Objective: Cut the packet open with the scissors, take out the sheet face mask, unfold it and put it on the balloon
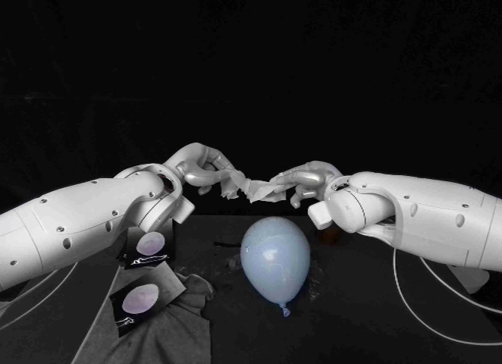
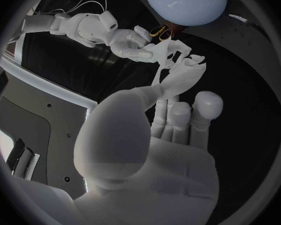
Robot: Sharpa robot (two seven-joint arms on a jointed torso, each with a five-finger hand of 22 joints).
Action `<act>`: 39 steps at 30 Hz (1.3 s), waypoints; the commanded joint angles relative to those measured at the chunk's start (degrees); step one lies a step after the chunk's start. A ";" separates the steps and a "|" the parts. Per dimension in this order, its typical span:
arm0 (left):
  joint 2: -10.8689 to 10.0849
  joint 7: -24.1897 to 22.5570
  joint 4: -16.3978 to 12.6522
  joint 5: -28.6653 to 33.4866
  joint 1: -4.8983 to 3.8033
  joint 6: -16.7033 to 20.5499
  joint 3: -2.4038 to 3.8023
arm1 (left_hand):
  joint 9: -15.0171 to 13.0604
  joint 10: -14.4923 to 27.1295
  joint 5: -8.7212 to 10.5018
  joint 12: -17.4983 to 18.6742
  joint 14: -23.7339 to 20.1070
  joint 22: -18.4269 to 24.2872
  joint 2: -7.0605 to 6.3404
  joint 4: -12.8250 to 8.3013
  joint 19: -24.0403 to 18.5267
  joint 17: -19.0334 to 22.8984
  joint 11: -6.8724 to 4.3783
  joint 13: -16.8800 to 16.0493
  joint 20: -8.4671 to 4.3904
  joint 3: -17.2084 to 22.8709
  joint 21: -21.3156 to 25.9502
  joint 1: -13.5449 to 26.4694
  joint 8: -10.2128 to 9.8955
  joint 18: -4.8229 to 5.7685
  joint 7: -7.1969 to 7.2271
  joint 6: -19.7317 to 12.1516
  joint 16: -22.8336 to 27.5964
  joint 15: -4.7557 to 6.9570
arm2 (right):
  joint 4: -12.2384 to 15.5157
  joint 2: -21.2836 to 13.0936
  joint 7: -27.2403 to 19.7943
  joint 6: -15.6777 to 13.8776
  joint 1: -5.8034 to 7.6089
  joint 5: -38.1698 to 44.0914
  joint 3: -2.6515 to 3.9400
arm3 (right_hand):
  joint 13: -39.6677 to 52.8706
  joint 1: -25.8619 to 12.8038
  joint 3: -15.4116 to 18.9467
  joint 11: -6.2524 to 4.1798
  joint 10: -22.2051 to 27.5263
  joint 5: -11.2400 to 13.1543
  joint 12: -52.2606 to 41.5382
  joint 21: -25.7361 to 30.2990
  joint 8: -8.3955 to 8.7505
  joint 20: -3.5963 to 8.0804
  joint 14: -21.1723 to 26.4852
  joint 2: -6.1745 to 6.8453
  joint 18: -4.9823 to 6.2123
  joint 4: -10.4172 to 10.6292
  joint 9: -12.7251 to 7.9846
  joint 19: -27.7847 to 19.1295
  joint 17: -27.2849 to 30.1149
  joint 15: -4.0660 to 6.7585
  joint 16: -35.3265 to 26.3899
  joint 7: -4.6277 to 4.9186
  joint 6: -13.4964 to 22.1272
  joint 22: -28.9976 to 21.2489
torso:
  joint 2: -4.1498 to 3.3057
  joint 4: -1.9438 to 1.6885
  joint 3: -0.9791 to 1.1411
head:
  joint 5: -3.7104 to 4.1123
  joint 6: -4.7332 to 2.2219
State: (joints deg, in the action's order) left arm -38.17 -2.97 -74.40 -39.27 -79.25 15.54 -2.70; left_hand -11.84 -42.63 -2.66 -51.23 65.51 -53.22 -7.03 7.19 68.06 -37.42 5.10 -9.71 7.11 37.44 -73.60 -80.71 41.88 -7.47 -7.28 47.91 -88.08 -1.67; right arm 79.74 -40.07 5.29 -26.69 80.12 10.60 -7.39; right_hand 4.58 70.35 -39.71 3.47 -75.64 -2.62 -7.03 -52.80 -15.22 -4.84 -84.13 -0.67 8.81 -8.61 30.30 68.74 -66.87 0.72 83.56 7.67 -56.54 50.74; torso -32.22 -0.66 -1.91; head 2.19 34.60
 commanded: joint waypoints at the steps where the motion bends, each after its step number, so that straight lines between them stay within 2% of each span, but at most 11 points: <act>1: 0.20 2.98 0.71 -1.04 -0.24 -3.90 0.05 | -0.53 -0.06 -0.07 0.38 -0.49 0.04 -0.05 -0.03 -0.53 0.25 0.19 0.15 -0.04 -0.30 0.19 0.66 -0.02 0.29 -0.11 0.45 -0.37 -0.02 | -0.78 -0.27 1.67 0.33 0.09 1.26 0.00 | 0.06 -0.28 -0.48 -0.17 -0.49 -0.30 0.30 -0.15 -0.42 0.03 -1.70 0.35 0.31 -0.04 0.08 -0.18 -0.06 0.36 0.40 0.03 -0.37 0.05 | -0.02 -0.06 -0.09 | 0.08 -0.02; 16: 0.89 3.55 3.39 -0.06 -0.37 -3.64 0.04 | -0.53 -0.37 -0.08 0.65 -0.40 -0.23 0.05 -0.30 -0.46 -0.06 0.10 0.29 -0.02 -0.30 0.05 0.66 -0.17 0.32 -0.13 0.52 -0.40 0.00 | -2.60 -0.81 2.83 2.92 0.17 0.96 0.00 | 0.09 -0.30 -0.63 -0.19 -0.55 -0.28 0.32 -0.17 -0.48 0.04 -1.74 0.38 0.32 -0.11 0.09 -0.18 -0.20 0.39 0.44 0.00 -0.42 0.05 | -0.05 -0.15 -0.11 | 0.27 0.55; 27: 1.54 3.94 3.42 1.36 -0.38 -4.08 0.04 | -0.49 -0.71 -0.07 1.50 -0.63 -0.05 0.26 0.02 -0.74 0.29 0.26 0.72 0.05 -0.64 0.10 1.59 -0.59 0.28 -0.07 0.55 -0.40 -0.10 | -2.63 -0.12 3.01 4.15 0.18 0.58 0.00 | 0.10 -0.41 -0.73 -0.18 -0.56 -0.28 0.36 -0.11 -0.51 0.05 -1.68 0.48 0.34 -0.15 0.10 -0.23 0.12 0.40 0.36 0.01 -0.44 -0.02 | -0.04 -0.08 -0.11 | 0.35 0.37; 29: 1.71 3.59 3.46 1.44 -0.38 -3.60 0.05 | -0.45 -0.83 -0.08 1.81 -0.68 0.07 0.65 0.47 -0.87 0.35 0.31 0.87 0.10 -0.65 0.15 2.11 -0.80 0.26 0.02 0.52 -0.40 -0.17 | -2.26 -0.06 1.78 4.03 0.16 -0.20 0.00 | 0.10 -0.41 -0.73 -0.18 -0.56 -0.28 0.36 -0.11 -0.51 0.05 -1.68 0.48 0.34 -0.15 0.10 -0.23 0.12 0.40 0.36 0.01 -0.44 -0.02 | -0.04 -0.09 -0.11 | 0.39 0.42; 31: 1.86 2.47 3.38 1.99 -0.36 -2.00 0.07 | -0.43 -1.74 -0.09 1.91 -0.02 -1.13 1.14 0.27 -0.11 -0.80 -0.06 0.97 0.07 -0.24 -0.44 1.91 -1.03 0.44 0.02 0.77 -0.46 0.06 | -1.60 0.06 -2.33 4.23 0.09 -2.43 0.04 | 0.14 -0.48 -0.90 -0.20 -0.67 -0.36 0.36 -0.32 -0.55 0.06 -1.75 0.45 0.30 -0.18 0.10 -0.12 -0.20 0.41 0.45 0.00 -0.47 0.18 | -0.13 -0.05 -0.09 | 0.70 0.42; 33: 2.02 -0.95 2.59 2.88 0.00 1.18 0.82 | -0.38 -2.27 -0.09 2.16 0.60 -1.57 1.24 -0.33 0.26 -1.61 -0.32 1.11 -0.12 0.31 -0.74 1.39 -1.29 0.48 -0.09 0.97 -0.51 0.34 | -0.76 0.25 -6.90 3.49 -0.01 -3.85 0.31 | 0.16 -0.48 -1.13 -0.22 -0.72 -0.44 0.39 -0.28 -0.56 0.07 -1.74 0.34 0.33 -0.21 0.08 -0.15 -0.08 0.42 0.42 -0.01 -0.42 0.11 | -0.37 0.06 -0.06 | 0.73 0.16; 35: 2.30 -2.06 3.12 1.57 0.12 2.34 1.32 | -0.26 -2.73 -0.10 2.54 0.68 -0.90 1.08 -1.30 -0.02 -1.23 -0.42 1.30 -0.39 1.02 -0.53 0.86 -1.71 0.34 -0.13 1.18 -0.36 0.50 | -1.38 0.81 -5.92 2.00 0.08 -2.83 0.45 | 0.20 -0.46 -1.36 -0.24 -0.83 -0.40 0.40 -0.59 -0.57 0.09 -1.87 0.29 0.27 -0.31 0.06 0.03 -0.71 0.44 0.60 -0.03 -0.41 0.41 | -0.41 0.14 -0.13 | 0.95 0.09; 36: 2.89 -1.56 4.27 0.82 -0.31 1.85 0.72 | -0.24 -3.08 -0.08 2.68 0.79 -0.85 0.88 -1.51 0.02 -1.11 -0.46 1.37 -0.42 1.09 -0.52 1.04 -1.82 0.37 0.01 1.49 -0.27 0.56 | -2.36 1.45 -4.08 1.42 0.31 -2.22 0.27 | 0.22 -0.48 -1.44 -0.25 -0.88 -0.30 0.40 -0.54 -0.61 0.10 -1.91 0.35 0.29 -0.39 0.07 0.00 -0.87 0.45 0.65 -0.04 -0.45 0.35 | -0.20 0.17 -0.11 | 1.03 0.08; 37: 3.30 -1.02 5.20 0.90 -0.87 1.04 -0.37 | -0.24 -3.41 -0.08 2.86 0.57 -0.64 0.77 -1.41 -0.08 -0.35 -0.46 1.46 -0.44 1.05 -0.41 1.48 -1.90 0.34 0.19 1.78 -0.14 0.57 | -3.05 1.86 -2.68 1.21 0.49 -1.76 0.07 | 0.24 -0.50 -1.49 -0.26 -0.91 -0.21 0.42 -0.57 -0.65 0.11 -1.91 0.41 0.28 -0.44 0.08 0.00 -0.86 0.46 0.66 -0.05 -0.49 0.36 | -0.07 0.18 -0.10 | 1.03 0.04; 38: 3.55 -0.83 5.83 1.30 -1.51 0.35 -1.91 | -0.26 -3.43 -0.06 3.52 -0.67 0.89 0.64 -0.85 -1.11 2.38 -0.33 1.77 -0.45 0.88 0.40 2.34 -1.97 0.07 0.39 2.23 0.28 0.46 | -3.47 2.20 -2.02 1.20 0.63 -1.39 -0.11 | 0.26 -0.56 -1.52 -0.28 -0.98 -0.17 0.41 -0.59 -0.72 0.12 -1.92 0.47 0.28 -0.48 0.11 0.01 -0.88 0.47 0.67 -0.07 -0.57 0.38 | 0.33 0.02 0.00 | 1.12 -0.09; 39: 3.51 -1.32 5.90 1.56 -1.75 0.29 -2.50 | -0.25 -3.07 -0.07 4.33 -1.90 2.27 0.51 -0.61 -2.10 4.58 -0.22 2.13 -0.45 0.95 1.18 2.54 -2.13 -0.17 0.20 2.30 0.77 0.39 | -3.45 2.31 -3.07 1.53 0.67 -1.67 -0.12 | 0.29 -0.61 -1.60 -0.31 -1.09 -0.17 0.39 -0.52 -0.81 0.14 -1.89 0.55 0.31 -0.53 0.14 -0.04 -0.68 0.50 0.63 -0.11 -0.66 0.29 | 0.29 0.01 0.10 | 1.06 0.13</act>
State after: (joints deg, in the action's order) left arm -34.66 -1.90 -68.92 -38.08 -80.61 14.86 -5.12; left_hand -11.85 -45.90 -2.34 -47.30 64.25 -51.69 -6.41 5.95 66.49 -34.08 4.71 -7.73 6.67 38.40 -72.92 -78.77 39.90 -7.47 -7.14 49.72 -87.62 -1.21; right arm 76.60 -37.85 3.46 -24.53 80.65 8.87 -7.52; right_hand 4.82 69.57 -41.00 3.44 -76.01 -2.73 -6.81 -53.17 -15.69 -4.84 -83.89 0.10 8.34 -9.07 30.32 68.74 -67.69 0.74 84.03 7.66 -56.82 51.10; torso -32.33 -0.59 -1.99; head 3.16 34.66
